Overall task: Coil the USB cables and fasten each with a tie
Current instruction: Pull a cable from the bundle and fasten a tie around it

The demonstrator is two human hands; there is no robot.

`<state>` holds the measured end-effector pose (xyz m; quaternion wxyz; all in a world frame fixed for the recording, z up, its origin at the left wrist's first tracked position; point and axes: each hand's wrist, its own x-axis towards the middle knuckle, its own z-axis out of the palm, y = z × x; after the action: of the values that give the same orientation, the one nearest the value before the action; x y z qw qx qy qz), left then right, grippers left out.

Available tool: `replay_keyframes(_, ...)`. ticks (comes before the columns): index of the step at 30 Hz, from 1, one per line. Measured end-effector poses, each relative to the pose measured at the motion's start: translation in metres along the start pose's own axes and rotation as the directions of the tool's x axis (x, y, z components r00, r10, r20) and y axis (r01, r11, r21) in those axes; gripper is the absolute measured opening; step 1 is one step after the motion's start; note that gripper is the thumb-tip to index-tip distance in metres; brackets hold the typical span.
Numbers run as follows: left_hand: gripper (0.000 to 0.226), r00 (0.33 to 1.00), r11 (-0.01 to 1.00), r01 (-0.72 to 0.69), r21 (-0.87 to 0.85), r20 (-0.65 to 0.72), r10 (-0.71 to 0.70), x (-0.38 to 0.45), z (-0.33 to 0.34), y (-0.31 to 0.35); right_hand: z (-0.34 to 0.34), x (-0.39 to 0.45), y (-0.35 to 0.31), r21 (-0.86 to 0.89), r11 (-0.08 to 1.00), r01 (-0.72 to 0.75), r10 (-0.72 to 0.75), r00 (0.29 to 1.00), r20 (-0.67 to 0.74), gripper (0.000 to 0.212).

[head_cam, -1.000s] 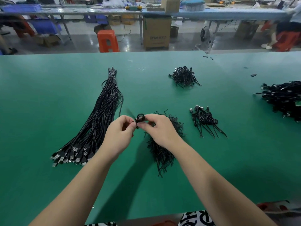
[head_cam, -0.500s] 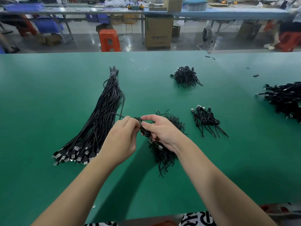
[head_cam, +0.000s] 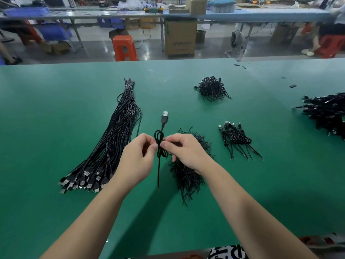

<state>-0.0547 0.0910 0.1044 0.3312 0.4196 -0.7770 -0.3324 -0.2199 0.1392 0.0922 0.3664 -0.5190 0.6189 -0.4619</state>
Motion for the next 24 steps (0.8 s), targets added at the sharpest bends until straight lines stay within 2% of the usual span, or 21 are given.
replay_keyframes(2, 0.009, 0.981, 0.961, -0.185, 0.206, -0.021, 0.193, -0.002, 0.001, 0.002, 0.000, -0.001, 0.000, 0.045, 0.998, -0.043, 0.041, 0.998, 0.038, 0.019)
replay_keyframes(4, 0.008, 0.935, 0.861, -0.337, 0.380, 0.029, 0.354, -0.003, 0.001, -0.002, 0.001, -0.002, 0.000, 0.174, 0.978, -0.116, 0.101, 0.990, 0.097, 0.020)
replay_keyframes(6, 0.013, 0.890, 0.764, -0.434, 0.478, 0.098, 0.445, -0.001, 0.000, -0.008, 0.002, -0.003, 0.000, 0.257, 0.952, -0.169, 0.137, 0.981, 0.136, 0.019)
replay_keyframes(8, 0.015, 0.866, 0.727, -0.476, 0.494, 0.119, 0.486, 0.000, 0.000, -0.012, 0.002, -0.004, 0.001, 0.282, 0.938, -0.203, 0.166, 0.975, 0.150, 0.024)
replay_keyframes(11, 0.006, 0.881, 0.780, -0.444, 0.442, 0.056, 0.470, 0.000, -0.001, -0.013, 0.003, -0.003, 0.001, 0.325, 0.917, -0.230, 0.180, 0.968, 0.176, 0.039)
replay_keyframes(16, 0.005, 0.902, 0.848, -0.408, 0.339, 0.008, 0.431, -0.002, 0.002, -0.014, 0.001, -0.004, 0.005, 0.282, 0.954, -0.102, 0.045, 0.979, 0.200, 0.023)
replay_keyframes(20, 0.009, 0.924, 0.910, -0.368, 0.191, -0.036, 0.381, -0.002, 0.002, -0.010, -0.002, -0.004, 0.005, 0.327, 0.939, -0.102, 0.037, 0.980, 0.197, 0.021)
replay_keyframes(22, 0.017, 0.951, 0.952, -0.292, 0.093, -0.074, 0.299, -0.001, 0.002, -0.010, -0.005, -0.005, 0.006, 0.338, 0.935, -0.109, 0.032, 0.974, 0.226, 0.021)
replay_keyframes(24, 0.031, 0.985, 0.989, -0.140, -0.042, -0.112, 0.134, 0.001, 0.002, -0.012, -0.009, -0.006, 0.007, 0.371, 0.919, -0.131, 0.030, 0.963, 0.267, 0.020)
